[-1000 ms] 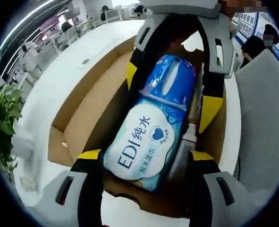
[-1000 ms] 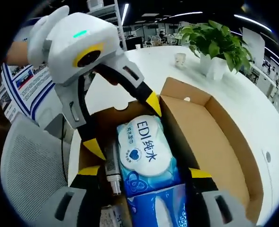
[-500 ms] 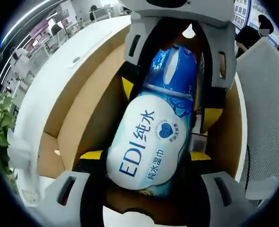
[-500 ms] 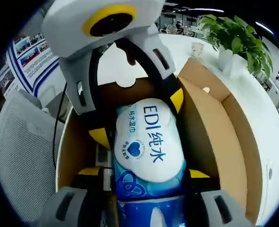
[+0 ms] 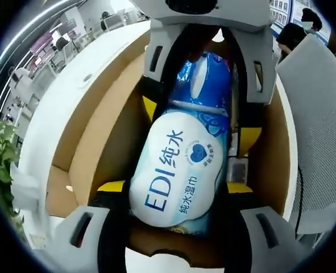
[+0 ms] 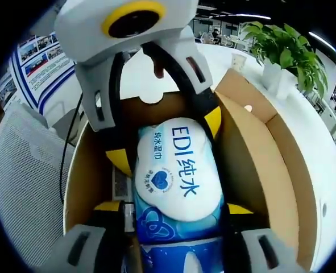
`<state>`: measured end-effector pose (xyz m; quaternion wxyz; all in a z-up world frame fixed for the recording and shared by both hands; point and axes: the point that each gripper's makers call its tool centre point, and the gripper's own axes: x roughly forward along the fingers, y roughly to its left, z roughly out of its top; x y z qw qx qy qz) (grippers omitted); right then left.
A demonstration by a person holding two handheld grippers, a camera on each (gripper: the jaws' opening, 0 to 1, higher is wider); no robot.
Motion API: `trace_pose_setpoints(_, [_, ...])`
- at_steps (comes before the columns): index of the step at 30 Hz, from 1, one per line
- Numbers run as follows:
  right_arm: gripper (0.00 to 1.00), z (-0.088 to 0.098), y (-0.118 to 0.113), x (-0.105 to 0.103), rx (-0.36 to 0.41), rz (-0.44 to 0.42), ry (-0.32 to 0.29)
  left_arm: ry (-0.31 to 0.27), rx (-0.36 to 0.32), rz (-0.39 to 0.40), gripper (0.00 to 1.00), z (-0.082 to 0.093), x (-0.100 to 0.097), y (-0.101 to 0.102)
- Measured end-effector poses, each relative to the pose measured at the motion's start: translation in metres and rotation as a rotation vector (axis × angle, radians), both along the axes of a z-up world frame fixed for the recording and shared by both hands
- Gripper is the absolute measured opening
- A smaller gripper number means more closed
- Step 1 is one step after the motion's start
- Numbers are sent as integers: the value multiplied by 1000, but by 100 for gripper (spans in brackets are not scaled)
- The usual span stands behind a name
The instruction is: Operate the shoe box by opening the lid, removing the specified soft item, and placing it in the target area until the item is outside and the box remains undamaged.
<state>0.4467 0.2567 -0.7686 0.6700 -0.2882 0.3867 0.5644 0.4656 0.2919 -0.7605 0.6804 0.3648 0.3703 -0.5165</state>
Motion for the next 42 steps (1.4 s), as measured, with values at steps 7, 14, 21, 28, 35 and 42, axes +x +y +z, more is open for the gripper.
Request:
trace_pose_setpoints(7, [62,1,-3,-8,-21,50,-23,15,11,-54,62,1,-14,3])
trace_pose_setpoints(14, [65,-4,3,0,-33,48,-33,23,49,-112,64,-2,-11,-8])
trace_pose_setpoints(21, [69,-6,0,4,-37,50,-9,90,49,-127,68,-6,-6,-7])
trace_pose_setpoints(28, [68,-3,3,4,-70,123,-81,84,52,-143,71,-8,-4,-8])
trace_pose_setpoints(35, [63,-1,6,7,-104,163,-164,18,58,-157,67,-5,1,-7])
trace_pose_setpoints(42, [66,-19,0,5,-132,124,-104,3,76,-174,66,-18,-3,-7])
